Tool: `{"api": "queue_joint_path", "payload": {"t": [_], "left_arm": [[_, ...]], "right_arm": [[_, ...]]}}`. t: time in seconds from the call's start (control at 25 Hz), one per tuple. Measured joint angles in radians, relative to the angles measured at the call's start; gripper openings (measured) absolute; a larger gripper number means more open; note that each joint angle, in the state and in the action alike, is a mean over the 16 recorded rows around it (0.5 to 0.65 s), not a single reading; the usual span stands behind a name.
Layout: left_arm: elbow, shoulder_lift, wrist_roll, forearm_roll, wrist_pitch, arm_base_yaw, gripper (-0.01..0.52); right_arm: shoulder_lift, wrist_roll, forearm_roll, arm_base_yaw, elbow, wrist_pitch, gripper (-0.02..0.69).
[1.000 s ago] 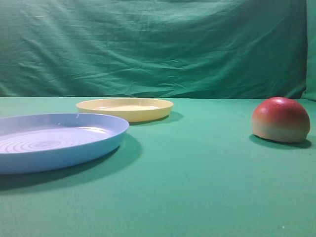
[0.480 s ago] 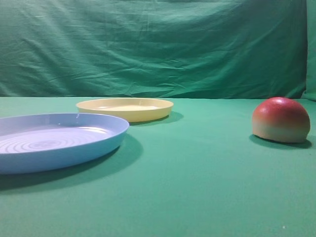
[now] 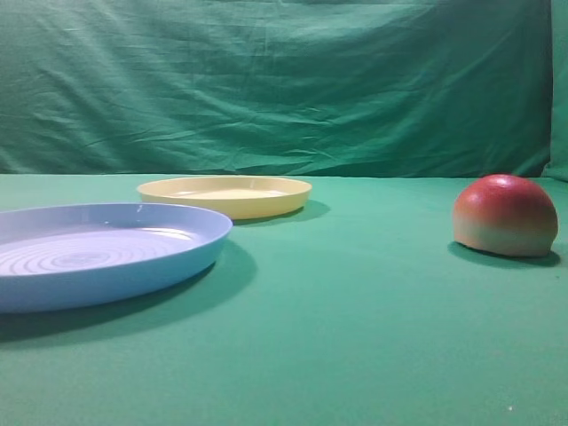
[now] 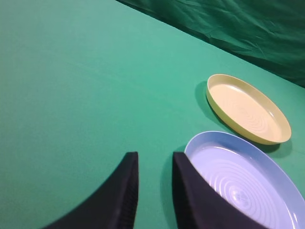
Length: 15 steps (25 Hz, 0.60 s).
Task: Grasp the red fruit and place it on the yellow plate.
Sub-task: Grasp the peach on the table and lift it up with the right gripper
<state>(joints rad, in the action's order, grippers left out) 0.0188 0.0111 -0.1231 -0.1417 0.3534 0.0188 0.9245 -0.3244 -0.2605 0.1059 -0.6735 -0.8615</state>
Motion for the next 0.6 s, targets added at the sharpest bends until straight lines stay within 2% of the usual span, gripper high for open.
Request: {"api": "queue_joint_path", "payload": {"t": [0.4, 0.48, 0.6], "left_arm": [[0.000, 0.000, 0.000, 0.000, 0.000, 0.000, 0.157], [0.000, 0.000, 0.000, 0.000, 0.000, 0.000, 0.157], [0.000, 0.000, 0.000, 0.000, 0.000, 0.000, 0.157]], "right_arm": [[0.300, 0.140, 0.161, 0.192, -0.157, 0.067, 0.010], [0.357, 0.163, 0.191, 0.227, -0.181, 0.091, 0.038], [0.435, 0.186, 0.220, 0.264, -0.210, 0.125, 0.125]]}}
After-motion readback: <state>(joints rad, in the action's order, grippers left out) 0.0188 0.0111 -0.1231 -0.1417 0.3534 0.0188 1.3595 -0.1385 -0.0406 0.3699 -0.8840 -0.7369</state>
